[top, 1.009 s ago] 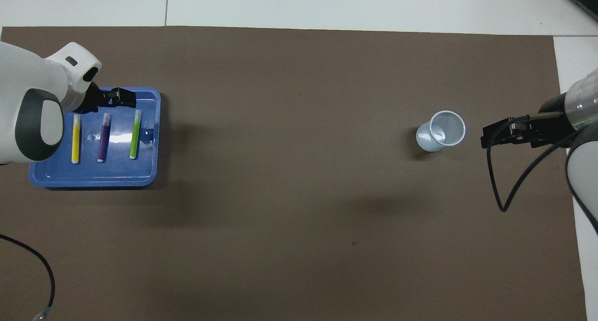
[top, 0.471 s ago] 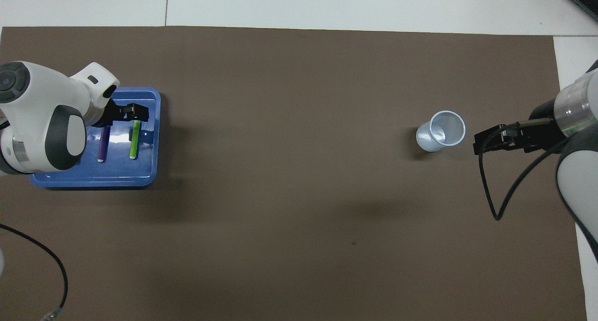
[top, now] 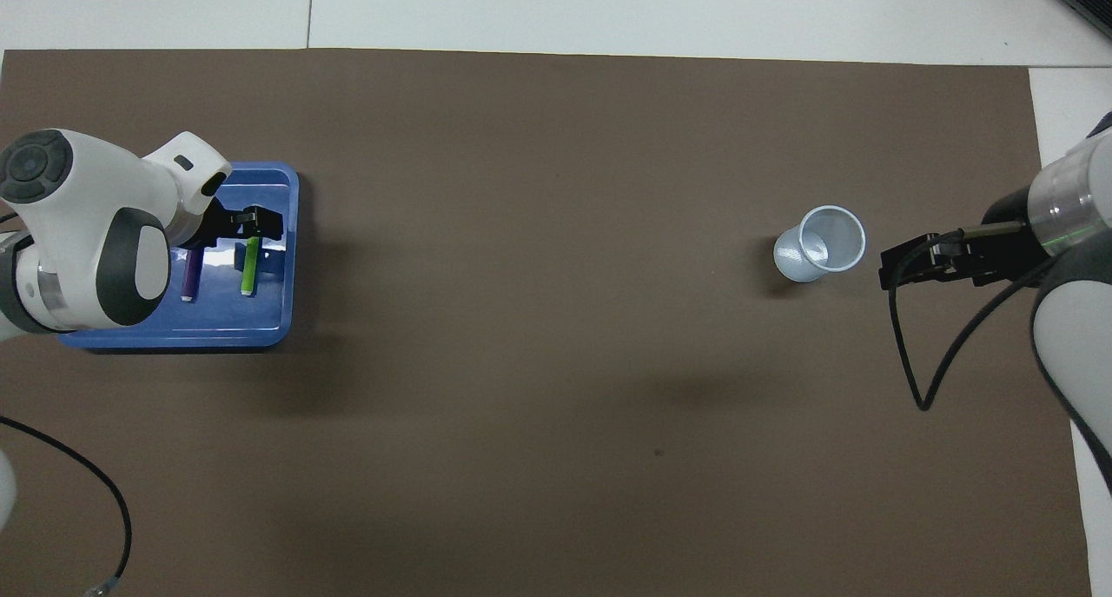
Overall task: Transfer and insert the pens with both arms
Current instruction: 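Grasp the green pen with the left gripper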
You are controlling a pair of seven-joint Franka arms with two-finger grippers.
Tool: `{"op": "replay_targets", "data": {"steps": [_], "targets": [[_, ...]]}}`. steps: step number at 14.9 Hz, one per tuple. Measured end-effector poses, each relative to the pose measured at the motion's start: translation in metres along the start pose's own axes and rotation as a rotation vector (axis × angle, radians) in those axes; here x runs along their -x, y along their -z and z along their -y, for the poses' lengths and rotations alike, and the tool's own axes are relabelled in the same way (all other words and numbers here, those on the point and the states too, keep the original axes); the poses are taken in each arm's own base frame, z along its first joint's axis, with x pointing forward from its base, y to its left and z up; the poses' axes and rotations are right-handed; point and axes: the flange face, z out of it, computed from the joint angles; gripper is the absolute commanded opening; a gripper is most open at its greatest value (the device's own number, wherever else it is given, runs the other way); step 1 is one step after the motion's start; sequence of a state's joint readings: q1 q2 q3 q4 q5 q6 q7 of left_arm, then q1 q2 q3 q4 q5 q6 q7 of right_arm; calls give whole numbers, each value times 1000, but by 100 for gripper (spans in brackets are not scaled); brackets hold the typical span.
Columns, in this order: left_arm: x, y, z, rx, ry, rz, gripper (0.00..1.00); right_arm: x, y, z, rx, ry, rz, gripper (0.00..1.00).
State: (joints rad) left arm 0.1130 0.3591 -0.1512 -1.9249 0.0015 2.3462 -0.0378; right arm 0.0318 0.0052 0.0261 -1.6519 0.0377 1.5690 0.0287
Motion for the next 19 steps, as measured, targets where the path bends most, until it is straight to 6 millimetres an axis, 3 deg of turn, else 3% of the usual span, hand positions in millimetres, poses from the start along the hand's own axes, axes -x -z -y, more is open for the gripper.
{"op": "replay_targets", "data": {"steps": [3,6,9,12,15,18,19], "targets": [[8,-13,4,-1,-6,-12,95,1,-2,-1,4,0,3,100],[12,-18,8,-2,-8,-12,81,0,-2,-1,10,-1,-3,100],[12,-15,9,-4,-10,-18,58,0,-6,-2,11,5,-20,100],[11,-12,8,-5,-13,-24,56,1,-10,-2,11,20,-32,100],[11,-11,7,-4,-15,-26,35,2,-10,-2,11,20,-34,100],[10,-8,9,-6,-13,-36,3,2,-11,-2,11,20,-32,100],[9,-8,9,-6,-14,-38,0,2,-11,-2,11,20,-31,100]]}}
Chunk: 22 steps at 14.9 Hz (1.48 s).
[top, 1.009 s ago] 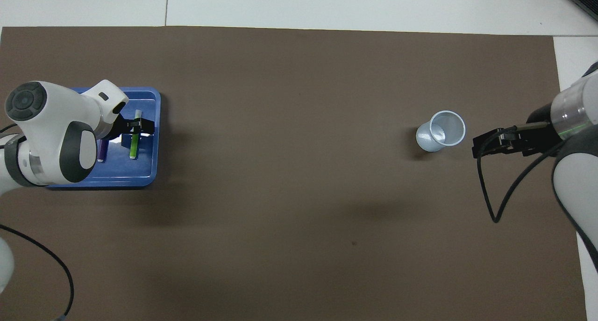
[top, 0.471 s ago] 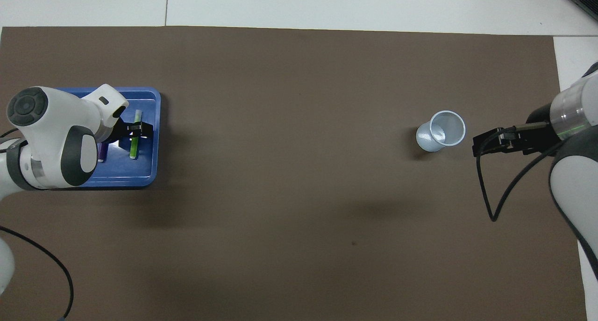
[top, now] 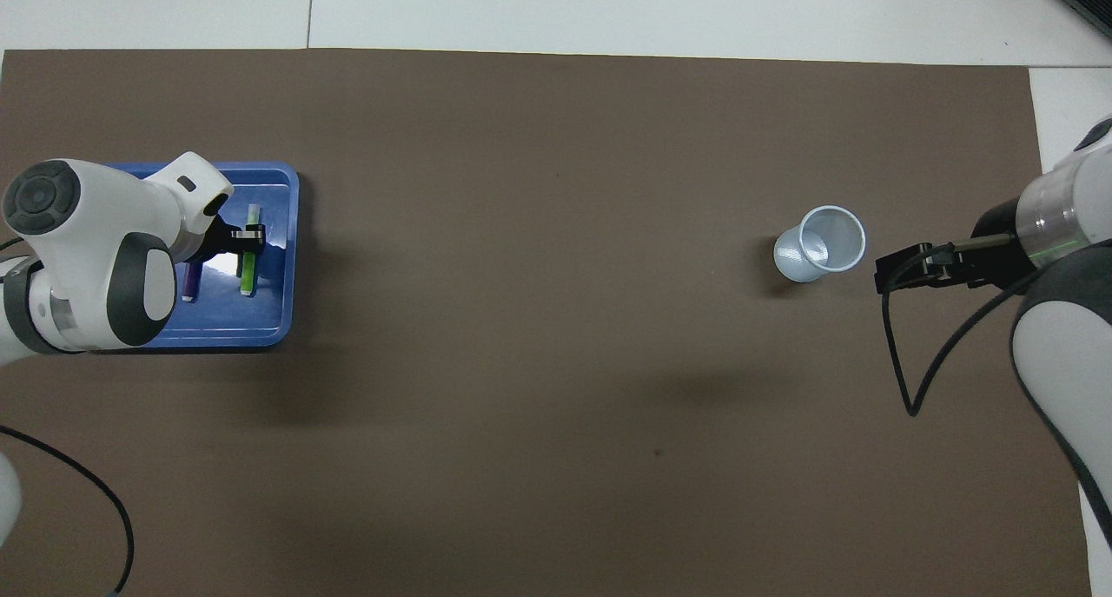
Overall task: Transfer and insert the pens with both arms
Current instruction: 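Grasp the green pen with the left gripper, then lift the green pen with the left gripper while the right gripper approaches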
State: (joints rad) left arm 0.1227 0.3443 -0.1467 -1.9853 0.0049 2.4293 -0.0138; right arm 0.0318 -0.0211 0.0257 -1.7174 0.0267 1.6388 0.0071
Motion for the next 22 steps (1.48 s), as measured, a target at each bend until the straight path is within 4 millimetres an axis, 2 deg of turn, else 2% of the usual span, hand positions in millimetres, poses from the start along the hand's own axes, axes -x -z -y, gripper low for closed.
{"op": "replay_targets", "data": {"steps": [6,8,10,12,16,18,22], "targets": [[-5,6,-6,6,-7,-6,0,4,-5,0,0,22,12,100],[-21,25,-7,9,-6,18,0,5,-7,0,0,24,15,100],[-43,60,-8,12,7,36,0,5,-7,-2,0,24,15,100],[-56,84,-10,14,47,30,0,5,-8,-2,0,24,15,100],[-59,96,-34,37,205,54,0,6,-7,-3,0,36,13,100],[-61,106,-45,83,337,70,0,5,-6,-7,-1,36,4,100],[-63,116,-53,140,639,93,0,4,-7,-8,-6,54,0,100]]}}
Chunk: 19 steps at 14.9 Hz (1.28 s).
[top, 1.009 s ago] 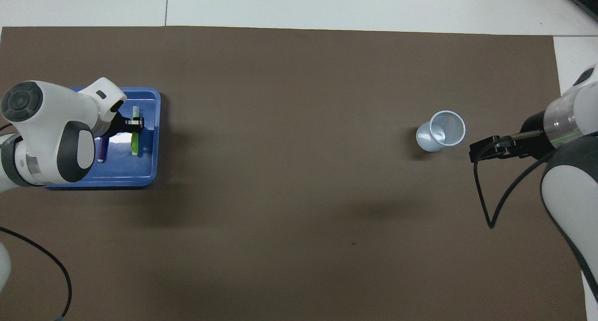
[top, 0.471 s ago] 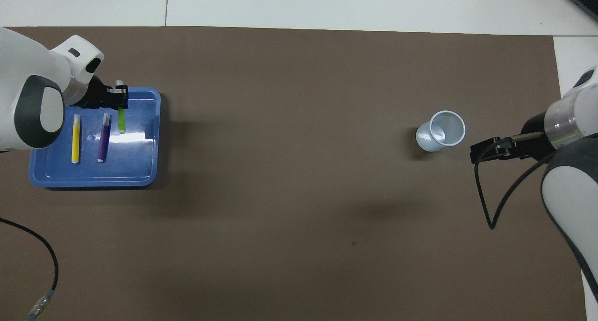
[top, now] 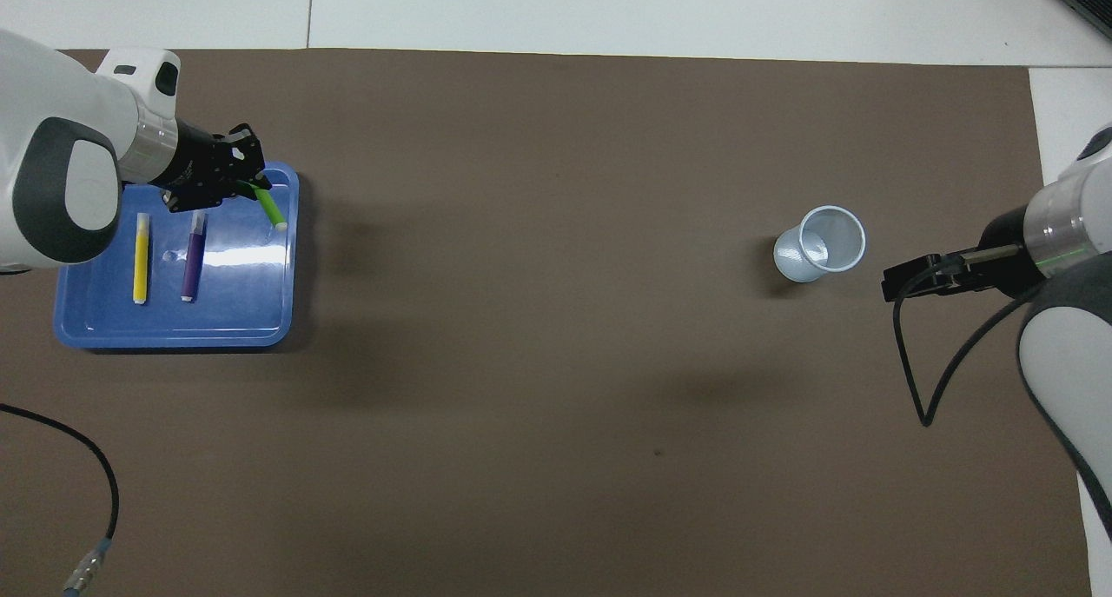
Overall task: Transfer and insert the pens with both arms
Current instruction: 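Lift the green pen with the left gripper while the right gripper approaches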
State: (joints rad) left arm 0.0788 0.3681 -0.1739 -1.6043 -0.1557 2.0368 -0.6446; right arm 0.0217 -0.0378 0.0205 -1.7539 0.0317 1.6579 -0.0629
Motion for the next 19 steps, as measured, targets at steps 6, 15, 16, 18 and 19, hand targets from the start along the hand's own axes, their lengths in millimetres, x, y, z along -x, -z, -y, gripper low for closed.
{"op": "replay_targets", "data": {"steps": [6,15,16,18,19], "targets": [[41,-2,-44,36,412,52,0,-9,-1,26,-213,-21,-70,100],[141,-14,-121,21,734,139,0,-32,-10,69,-593,-253,-213,100],[152,-16,-128,18,748,153,0,-35,-11,78,-618,-272,-226,100],[175,-19,-143,29,791,209,0,-43,-19,92,-658,-301,-249,100],[185,-18,-151,48,814,237,0,-48,-26,99,-663,-310,-258,100]]}}
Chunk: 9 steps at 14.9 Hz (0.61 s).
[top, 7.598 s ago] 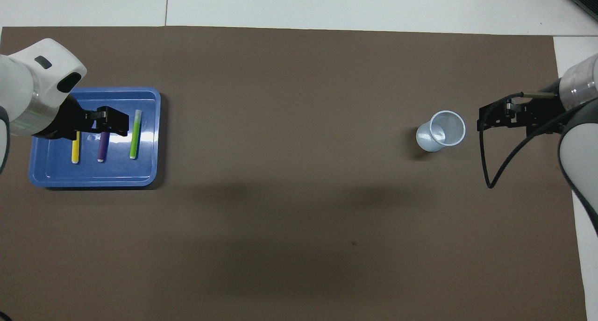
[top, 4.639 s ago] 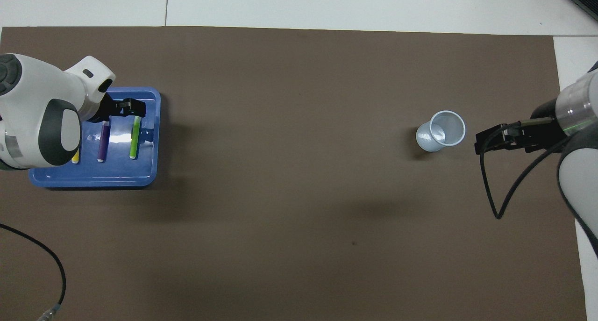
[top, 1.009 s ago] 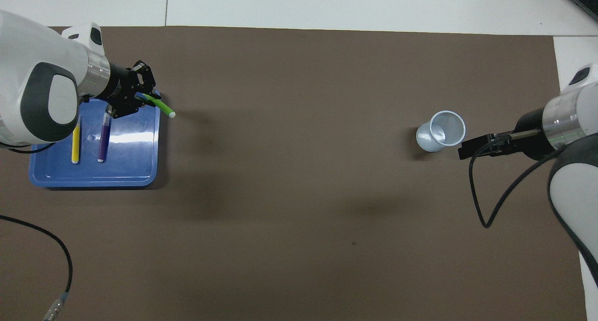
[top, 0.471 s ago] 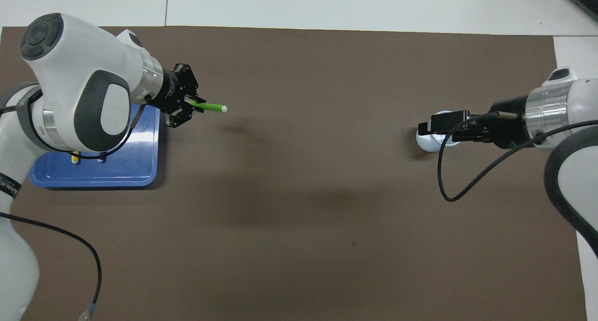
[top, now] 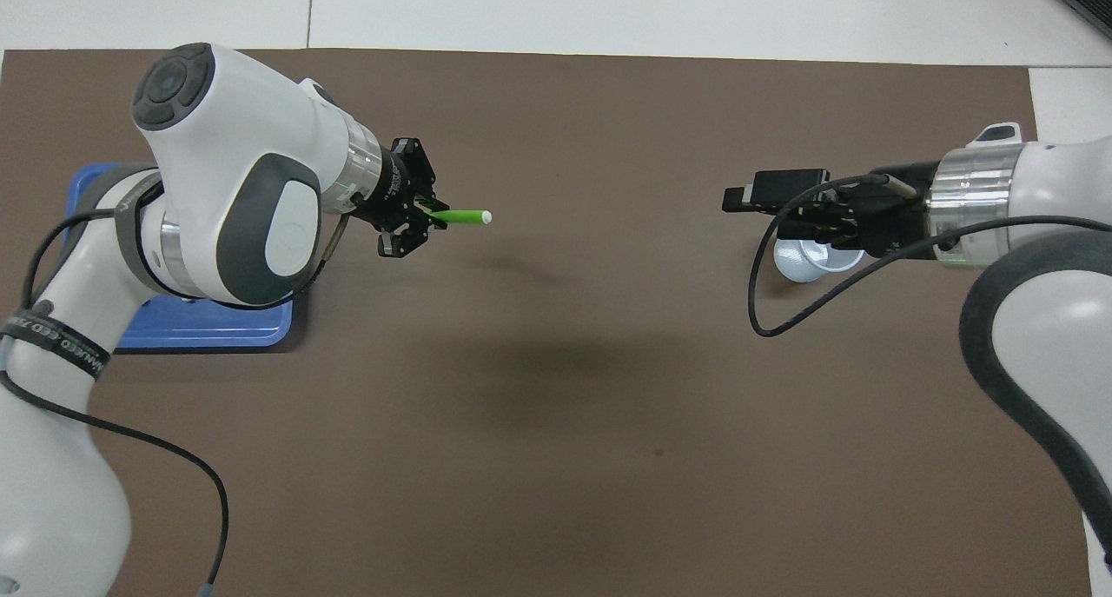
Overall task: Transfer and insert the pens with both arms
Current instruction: 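Lift the green pen with the left gripper while the right gripper approaches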
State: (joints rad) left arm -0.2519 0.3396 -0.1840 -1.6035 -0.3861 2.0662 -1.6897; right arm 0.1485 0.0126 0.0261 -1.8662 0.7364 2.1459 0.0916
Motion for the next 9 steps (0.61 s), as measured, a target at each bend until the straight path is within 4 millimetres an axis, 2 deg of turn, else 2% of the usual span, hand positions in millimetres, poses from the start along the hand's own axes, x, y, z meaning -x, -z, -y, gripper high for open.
{"op": "replay_targets", "data": {"steps": [3,5,7,9], "targets": [[37,-7,6,45,65,41,0,1,-35,8,5,1,-12,100],[59,-11,11,73,95,55,0,4,-52,11,10,9,-3,100],[77,-13,15,102,134,72,0,5,-55,12,13,21,3,99],[97,-17,21,124,156,88,0,6,-55,13,14,35,4,91]]}}
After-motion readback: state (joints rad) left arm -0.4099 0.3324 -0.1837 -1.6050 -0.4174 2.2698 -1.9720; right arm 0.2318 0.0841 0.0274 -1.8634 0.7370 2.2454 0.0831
